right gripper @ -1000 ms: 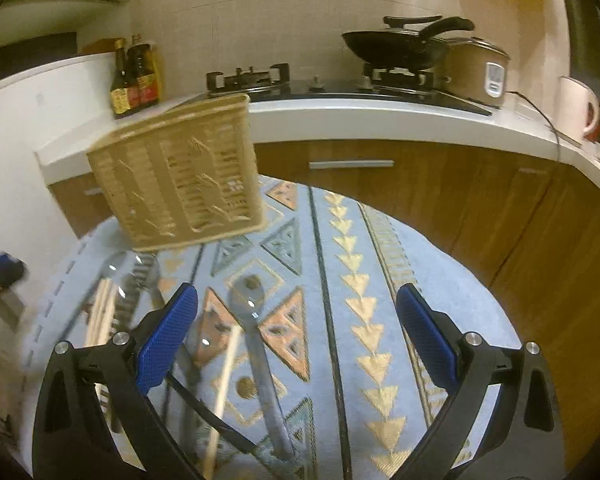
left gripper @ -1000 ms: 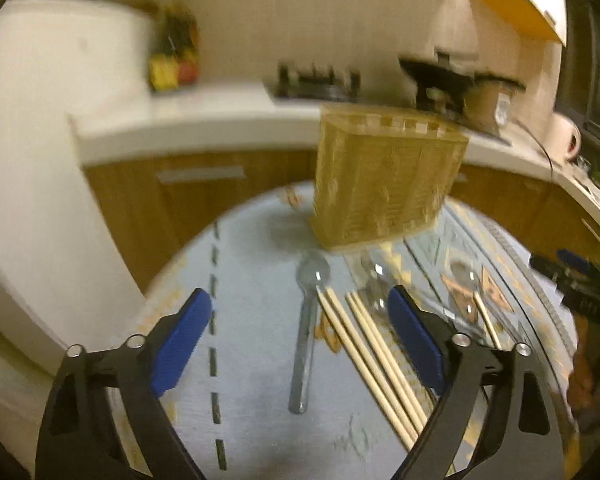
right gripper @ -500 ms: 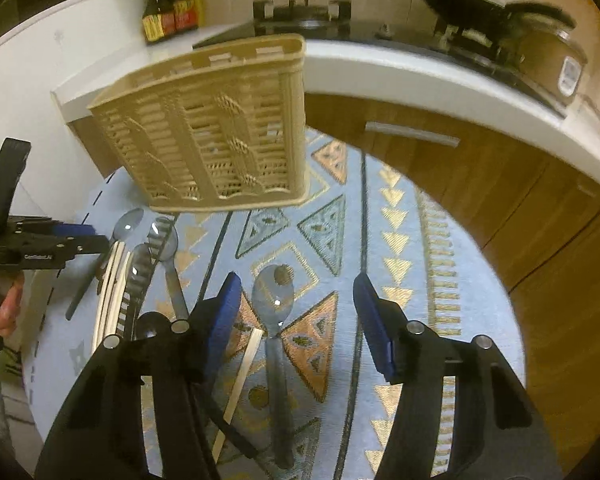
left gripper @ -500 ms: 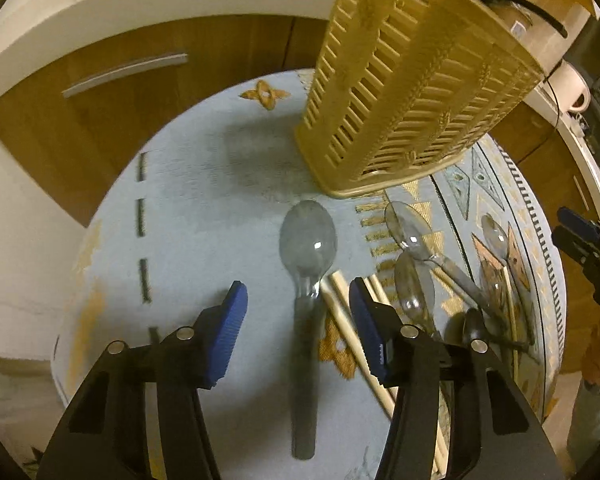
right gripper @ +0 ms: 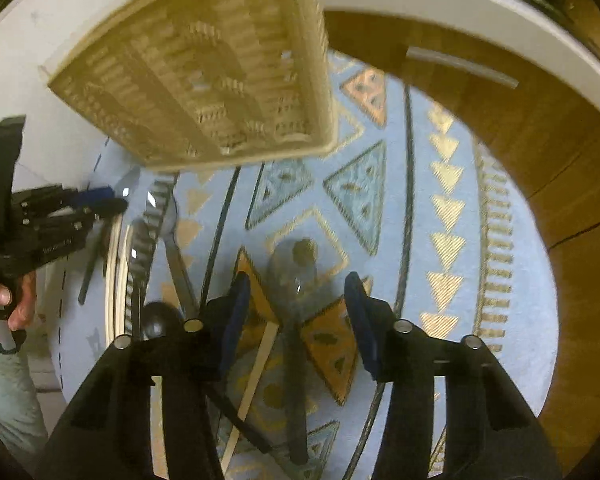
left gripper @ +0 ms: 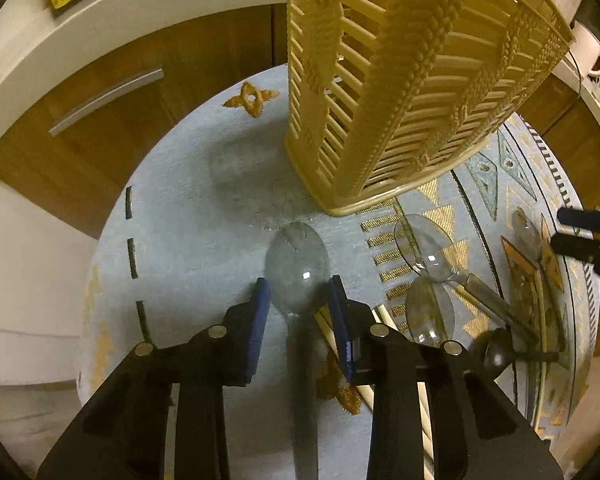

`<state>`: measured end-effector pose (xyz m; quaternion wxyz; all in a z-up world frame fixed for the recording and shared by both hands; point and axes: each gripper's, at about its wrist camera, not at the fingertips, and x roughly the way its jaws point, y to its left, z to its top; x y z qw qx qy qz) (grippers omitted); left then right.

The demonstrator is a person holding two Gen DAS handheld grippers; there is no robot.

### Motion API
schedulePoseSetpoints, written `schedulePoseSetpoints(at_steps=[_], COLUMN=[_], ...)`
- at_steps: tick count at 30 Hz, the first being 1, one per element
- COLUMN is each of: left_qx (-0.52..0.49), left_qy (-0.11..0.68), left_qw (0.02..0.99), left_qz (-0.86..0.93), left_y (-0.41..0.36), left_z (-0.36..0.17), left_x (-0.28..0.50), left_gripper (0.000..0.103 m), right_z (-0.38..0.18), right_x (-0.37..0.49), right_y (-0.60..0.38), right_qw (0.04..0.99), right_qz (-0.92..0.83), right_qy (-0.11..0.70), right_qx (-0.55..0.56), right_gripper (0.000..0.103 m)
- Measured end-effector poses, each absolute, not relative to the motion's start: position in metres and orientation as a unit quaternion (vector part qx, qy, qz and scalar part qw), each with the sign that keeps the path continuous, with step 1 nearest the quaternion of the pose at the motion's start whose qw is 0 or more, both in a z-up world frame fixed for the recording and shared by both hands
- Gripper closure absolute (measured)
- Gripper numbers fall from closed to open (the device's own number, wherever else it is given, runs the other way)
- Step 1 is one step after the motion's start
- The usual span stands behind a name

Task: Organize utensils
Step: 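Grasp a clear plastic spoon with the left tool while the right tool grasps another clear spoon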

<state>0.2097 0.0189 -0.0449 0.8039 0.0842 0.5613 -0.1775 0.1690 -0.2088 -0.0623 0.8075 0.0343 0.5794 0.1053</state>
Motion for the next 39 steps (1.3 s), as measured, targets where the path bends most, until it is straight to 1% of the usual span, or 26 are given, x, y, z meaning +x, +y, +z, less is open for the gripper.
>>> schedulePoseSetpoints(at_steps=[2,7,10,11,12,16,17,18,23,27,28,29,30,34,37,38,39], left_qx=[0.076,0.028,0.004,-0.002,-0.003,-0.009,-0.012,-0.014,-0.028,-0.043,-0.045,-0.049,-0.055,-0.063,-0.056,-0.053,-0.048], left_qy=[0.558,0.550,0.543,0.541,0.540,0.531,0.528,0.525,0.507,0.480,0.472,0.463,0.458,0.450,0.474,0.482,0.493], left_qw=[0.807,0.813,0.818,0.818,0.819,0.824,0.825,0.827,0.835,0.846,0.850,0.852,0.853,0.854,0.843,0.837,0.829], left_qz=[-0.179,-0.187,-0.192,-0.193,-0.193,-0.196,-0.199,-0.201,-0.211,-0.227,-0.232,-0.238,-0.246,-0.254,-0.248,-0.251,-0.259], left_y=[0.022,0.051,0.069,0.074,0.078,0.088,0.088,0.085,0.068,0.066,0.062,0.064,0.065,0.064,0.054,0.051,0.048], left_z=[-0.044,-0.039,-0.034,-0.031,-0.030,-0.025,-0.023,-0.026,-0.024,-0.011,-0.007,-0.002,0.003,0.014,0.002,-0.003,-0.010], left_x=[0.208,0.208,0.203,0.200,0.199,0.186,0.184,0.181,0.169,0.156,0.152,0.147,0.144,0.137,0.143,0.145,0.147], left_gripper=[0.075,0.075,0.075,0.075,0.075,0.076,0.076,0.076,0.076,0.076,0.082,0.102,0.103,0.103,0.103,0.092,0.083], right_z=[-0.069,-0.082,-0.091,-0.092,-0.093,-0.097,-0.099,-0.100,-0.104,-0.082,-0.076,-0.071,-0.065,-0.040,-0.047,-0.049,-0.046], right_x=[0.171,0.175,0.175,0.174,0.173,0.169,0.167,0.165,0.159,0.141,0.137,0.133,0.128,0.115,0.113,0.113,0.115], right_y=[-0.204,-0.193,-0.185,-0.183,-0.181,-0.174,-0.171,-0.167,-0.156,-0.163,-0.169,-0.171,-0.173,-0.186,-0.184,-0.185,-0.192], right_qw=[0.796,0.781,0.773,0.772,0.771,0.764,0.762,0.760,0.767,0.798,0.808,0.815,0.824,0.848,0.845,0.842,0.839], right_qz=[0.104,0.104,0.100,0.097,0.094,0.088,0.088,0.091,0.092,0.116,0.124,0.131,0.139,0.155,0.162,0.162,0.164], right_qy=[0.596,0.616,0.626,0.627,0.628,0.636,0.638,0.640,0.629,0.589,0.575,0.564,0.549,0.507,0.510,0.515,0.519], right_qx=[0.022,-0.002,-0.019,-0.030,-0.038,-0.062,-0.070,-0.073,-0.081,-0.042,-0.035,-0.028,-0.020,0.002,0.011,0.011,0.013], right_gripper=[0.066,0.066,0.068,0.072,0.078,0.086,0.091,0.093,0.093,0.093,0.093,0.093,0.093,0.093,0.093,0.093,0.093])
